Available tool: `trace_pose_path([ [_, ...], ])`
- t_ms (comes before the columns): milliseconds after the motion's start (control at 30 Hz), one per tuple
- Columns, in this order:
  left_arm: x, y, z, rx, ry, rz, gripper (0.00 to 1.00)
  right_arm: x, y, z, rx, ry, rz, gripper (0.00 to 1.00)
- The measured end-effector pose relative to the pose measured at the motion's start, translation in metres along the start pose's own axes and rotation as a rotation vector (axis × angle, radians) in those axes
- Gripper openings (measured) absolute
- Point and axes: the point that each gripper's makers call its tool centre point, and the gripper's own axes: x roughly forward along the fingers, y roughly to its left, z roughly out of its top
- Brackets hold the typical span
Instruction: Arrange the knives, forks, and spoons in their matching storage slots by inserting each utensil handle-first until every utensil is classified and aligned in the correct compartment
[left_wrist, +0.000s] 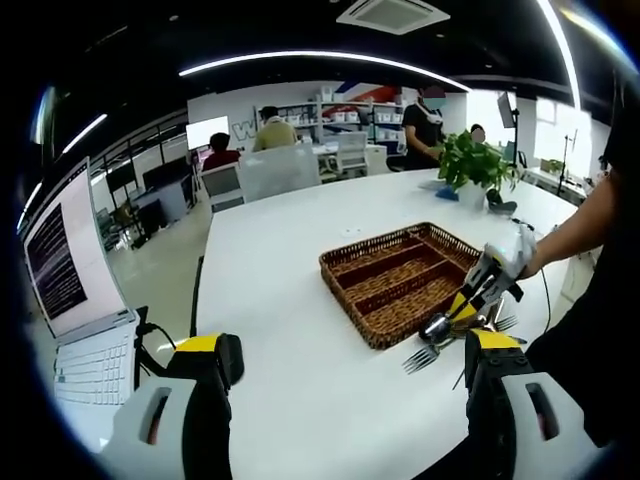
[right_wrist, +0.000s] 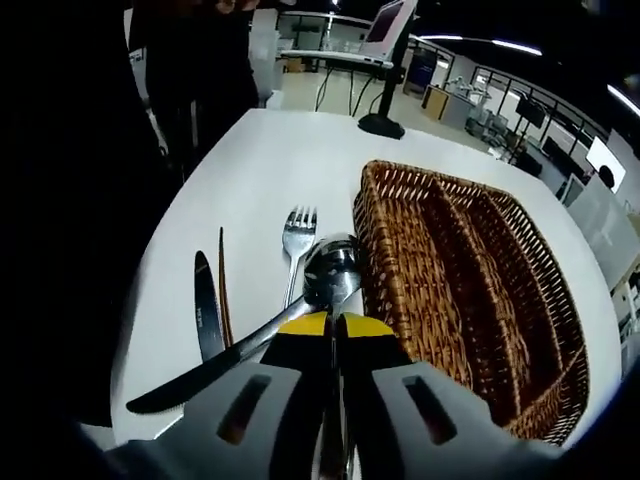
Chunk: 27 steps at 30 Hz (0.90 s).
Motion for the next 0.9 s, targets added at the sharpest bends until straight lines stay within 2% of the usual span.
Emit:
trace_pose_path([
  [167, 0.002, -0.002, 0.003, 0.001, -0.010, -0.003, 1.00, -0.012, -0.001, 0.013, -0.005, 0.004, 0.006, 0.01],
  [533, 0.007, -0.004, 0.008, -0.007, -0.046, -0.016, 1.00, -0.041, -0.020, 0.035, -0.016, 0.030, -0.059, 0.00],
  [800, 0.011, -0.012, 0.006, -0.022, -0.063, -0.040, 1.00, -0.076, -0.026, 0.068, -0.030, 0.049, -0.073, 0.00],
  [900, 0.012, -0.015, 0.007, -0.014, -0.069, -0.048, 1.00, -0.088, -0.030, 0.081, -0.063, 0.055, -0.084, 0.00],
])
